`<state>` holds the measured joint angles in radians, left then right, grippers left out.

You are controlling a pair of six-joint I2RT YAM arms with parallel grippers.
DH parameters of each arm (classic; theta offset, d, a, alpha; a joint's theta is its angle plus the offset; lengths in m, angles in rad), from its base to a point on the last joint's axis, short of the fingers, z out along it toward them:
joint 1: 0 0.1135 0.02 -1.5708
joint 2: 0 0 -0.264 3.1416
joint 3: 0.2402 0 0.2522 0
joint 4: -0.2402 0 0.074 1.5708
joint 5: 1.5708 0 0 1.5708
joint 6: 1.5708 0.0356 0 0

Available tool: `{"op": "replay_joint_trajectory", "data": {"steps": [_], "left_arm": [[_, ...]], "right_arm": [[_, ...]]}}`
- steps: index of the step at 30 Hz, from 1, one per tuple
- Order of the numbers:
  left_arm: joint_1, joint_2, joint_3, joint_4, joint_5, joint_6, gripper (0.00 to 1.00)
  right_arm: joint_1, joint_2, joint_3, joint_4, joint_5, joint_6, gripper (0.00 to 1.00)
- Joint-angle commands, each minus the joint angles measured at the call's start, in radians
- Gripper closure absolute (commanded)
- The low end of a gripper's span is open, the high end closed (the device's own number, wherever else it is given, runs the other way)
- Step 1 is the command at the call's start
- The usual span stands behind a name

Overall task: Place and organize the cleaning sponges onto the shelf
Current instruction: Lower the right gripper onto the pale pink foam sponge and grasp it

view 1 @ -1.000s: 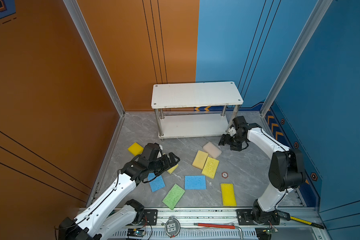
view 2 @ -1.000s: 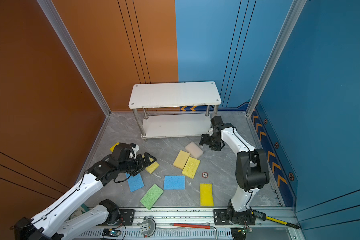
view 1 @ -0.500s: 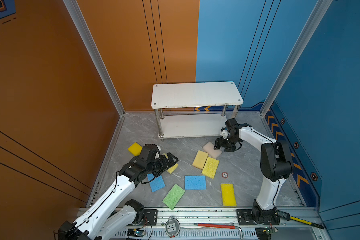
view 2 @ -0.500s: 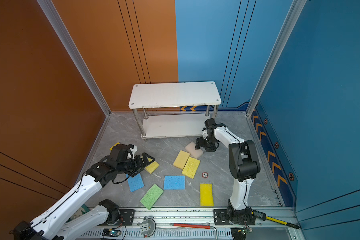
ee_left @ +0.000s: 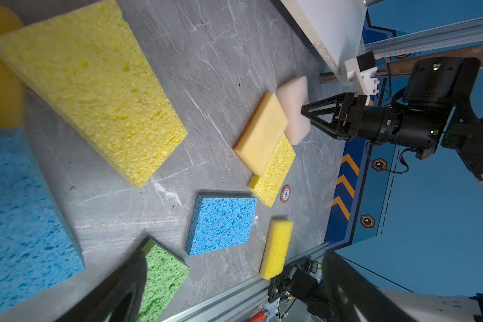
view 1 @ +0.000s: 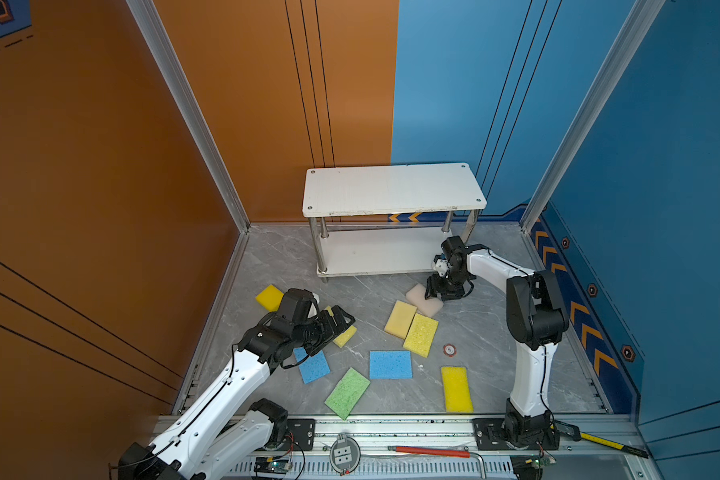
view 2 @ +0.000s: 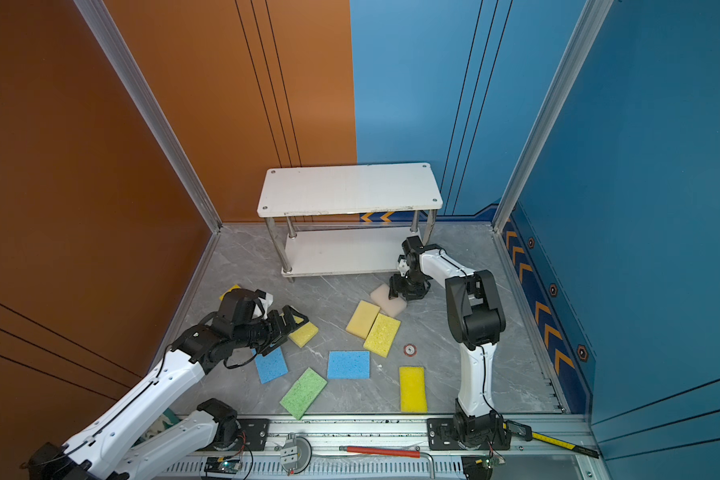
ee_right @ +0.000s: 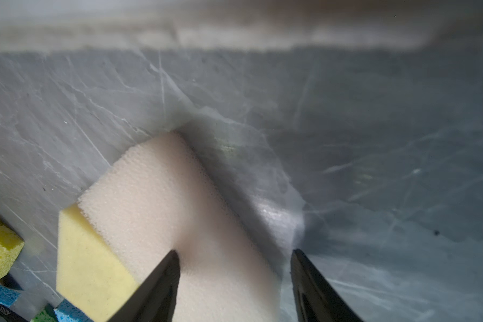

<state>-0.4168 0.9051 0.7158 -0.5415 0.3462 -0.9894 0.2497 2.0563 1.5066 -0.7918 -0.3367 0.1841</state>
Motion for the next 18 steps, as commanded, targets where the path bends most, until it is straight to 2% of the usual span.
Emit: {"op": "replay_joint_trajectory", "data": {"steps": [1,14,18], "left_arm": [[0.012,0.000,-0.007,-0.011,0.021,-0.004,0.02],[0.012,-0.022,-0.034,-0.012,0.008,-0.029,0.02],[0.010,-0.037,-0.048,-0.012,0.003,-0.032,0.02]], "right_arm": [[0.007,0.011,0.026,-0.012,-0.001,-0.013,0.44],[0.009,-0.026,-0.014,-0.001,0.006,0.019,0.88],[0.006,-0.060,-0.043,0.015,0.011,0.041,0.92]]}}
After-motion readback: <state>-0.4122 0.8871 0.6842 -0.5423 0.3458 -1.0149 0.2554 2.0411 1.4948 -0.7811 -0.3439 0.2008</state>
